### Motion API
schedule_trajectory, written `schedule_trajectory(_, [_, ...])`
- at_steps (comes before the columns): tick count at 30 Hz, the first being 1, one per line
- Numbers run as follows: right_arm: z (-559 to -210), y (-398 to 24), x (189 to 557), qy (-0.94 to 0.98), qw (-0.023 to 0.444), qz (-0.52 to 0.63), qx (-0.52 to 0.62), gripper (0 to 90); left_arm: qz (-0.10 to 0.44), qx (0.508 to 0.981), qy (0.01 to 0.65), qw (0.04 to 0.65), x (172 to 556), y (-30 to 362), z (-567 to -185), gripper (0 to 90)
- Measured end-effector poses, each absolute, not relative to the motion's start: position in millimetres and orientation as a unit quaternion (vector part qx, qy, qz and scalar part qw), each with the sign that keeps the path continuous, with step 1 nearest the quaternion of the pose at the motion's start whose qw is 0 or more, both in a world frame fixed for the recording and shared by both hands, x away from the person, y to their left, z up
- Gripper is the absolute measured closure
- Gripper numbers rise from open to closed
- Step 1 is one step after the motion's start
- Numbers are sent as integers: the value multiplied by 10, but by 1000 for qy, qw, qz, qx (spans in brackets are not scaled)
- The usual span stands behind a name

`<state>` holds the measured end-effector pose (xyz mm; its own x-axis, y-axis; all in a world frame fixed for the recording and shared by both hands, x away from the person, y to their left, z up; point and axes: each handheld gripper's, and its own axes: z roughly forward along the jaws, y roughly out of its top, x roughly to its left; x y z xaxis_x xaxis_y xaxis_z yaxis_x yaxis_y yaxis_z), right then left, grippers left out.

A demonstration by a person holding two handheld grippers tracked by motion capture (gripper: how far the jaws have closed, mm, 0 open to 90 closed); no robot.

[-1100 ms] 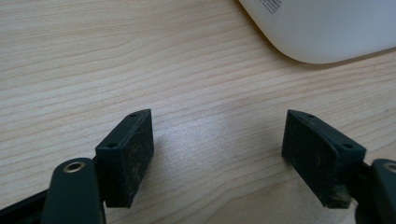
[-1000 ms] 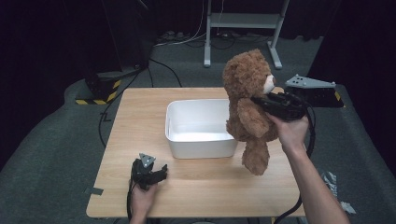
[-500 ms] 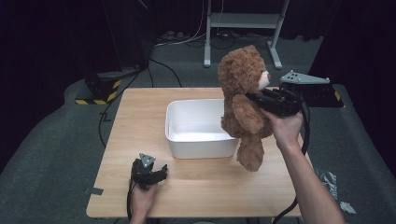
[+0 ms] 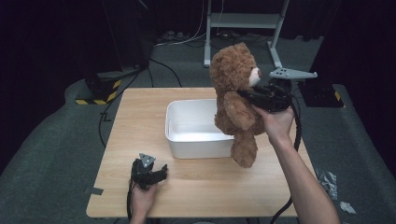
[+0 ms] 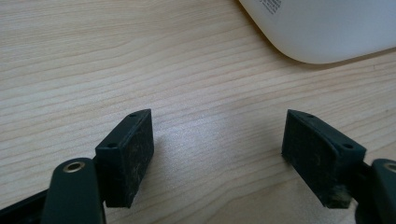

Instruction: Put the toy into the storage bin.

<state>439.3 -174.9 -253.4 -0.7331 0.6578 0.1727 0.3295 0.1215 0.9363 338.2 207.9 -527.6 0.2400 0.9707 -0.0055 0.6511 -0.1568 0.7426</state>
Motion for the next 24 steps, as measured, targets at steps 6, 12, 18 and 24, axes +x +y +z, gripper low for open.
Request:
schedule_trajectory(6, [-2525, -1657, 4435, 736, 142, 572, 333, 691, 250, 718, 564, 322, 3383, 2078, -5279, 251])
schedule_trajectory(12, [-2528, -1595, 4474, 737, 138, 573, 332, 691, 250, 718, 564, 322, 3383, 2078, -5279, 251])
schedule_trajectory(18, [-2528, -1524, 4505, 739, 134, 572, 330, 691, 250, 716, 565, 325, 3382, 2071, -5281, 250])
schedule_trajectory(24, [-2555, -1467, 4523, 735, 141, 573, 334, 692, 248, 716, 564, 327, 3381, 2072, -5283, 251])
